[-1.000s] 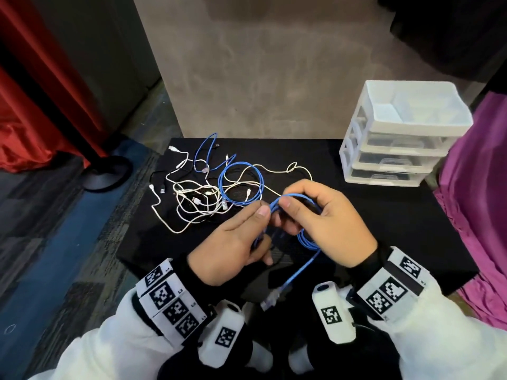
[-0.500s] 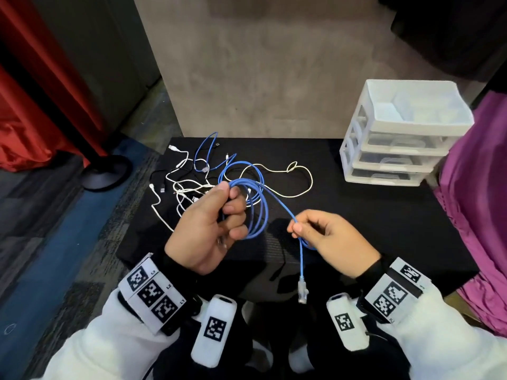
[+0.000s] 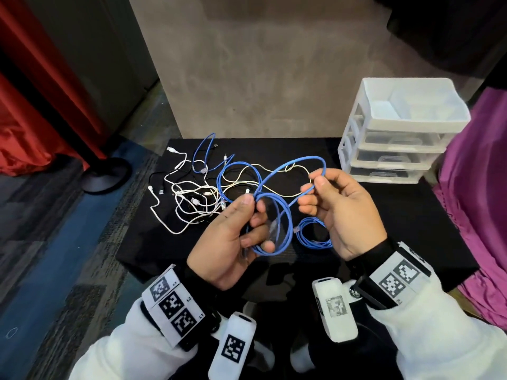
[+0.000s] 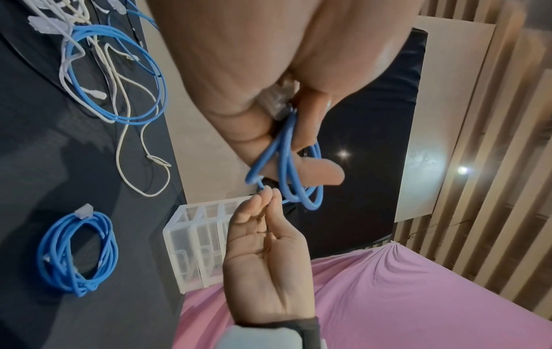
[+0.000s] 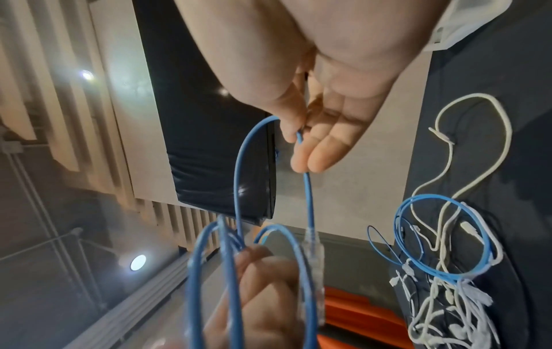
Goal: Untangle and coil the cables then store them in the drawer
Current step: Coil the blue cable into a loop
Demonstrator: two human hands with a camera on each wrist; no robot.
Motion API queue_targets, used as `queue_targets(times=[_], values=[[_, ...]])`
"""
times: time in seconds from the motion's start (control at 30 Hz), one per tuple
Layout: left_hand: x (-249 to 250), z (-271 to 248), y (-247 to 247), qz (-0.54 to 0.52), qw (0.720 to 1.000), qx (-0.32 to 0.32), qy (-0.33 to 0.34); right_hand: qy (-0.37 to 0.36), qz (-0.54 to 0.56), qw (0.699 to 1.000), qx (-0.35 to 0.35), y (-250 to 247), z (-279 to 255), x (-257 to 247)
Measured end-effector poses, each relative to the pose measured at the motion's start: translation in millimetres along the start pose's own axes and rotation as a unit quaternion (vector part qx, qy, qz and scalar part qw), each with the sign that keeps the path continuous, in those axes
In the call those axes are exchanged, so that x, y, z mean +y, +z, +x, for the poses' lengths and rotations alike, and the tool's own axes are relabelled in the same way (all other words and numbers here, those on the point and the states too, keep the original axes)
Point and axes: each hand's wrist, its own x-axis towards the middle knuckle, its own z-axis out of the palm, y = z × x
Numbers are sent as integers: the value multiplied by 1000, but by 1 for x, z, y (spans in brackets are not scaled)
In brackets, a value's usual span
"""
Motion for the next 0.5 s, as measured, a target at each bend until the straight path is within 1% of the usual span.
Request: queue_targets(times=[0.07,0.13,0.27,0.33,0.37,0.43,0.5], values=[[0,-2,1,-3,1000,-15,-11,5,10,1000,10,-3,3,-2],[-1,-3,2,-9,999,-27,-19,33,21,999,7,-5,5,-4],[-5,-2,3,8,998,-48,-35,143,27,989,-41,-1,3,-3],[-8,-1,3,26,998,-49,-43,195,7,979,-56,-2,3,0],[-9,-1,2,32,997,-44,-47,209,-5,976,-58,-3,3,1],[-9,-1,-1,31,998,-27,-54,219,-3,975,-47,-5,4,3],[-9,-1,-4,20,998,-15,-64,216,30,976,-16,-7,7,5]])
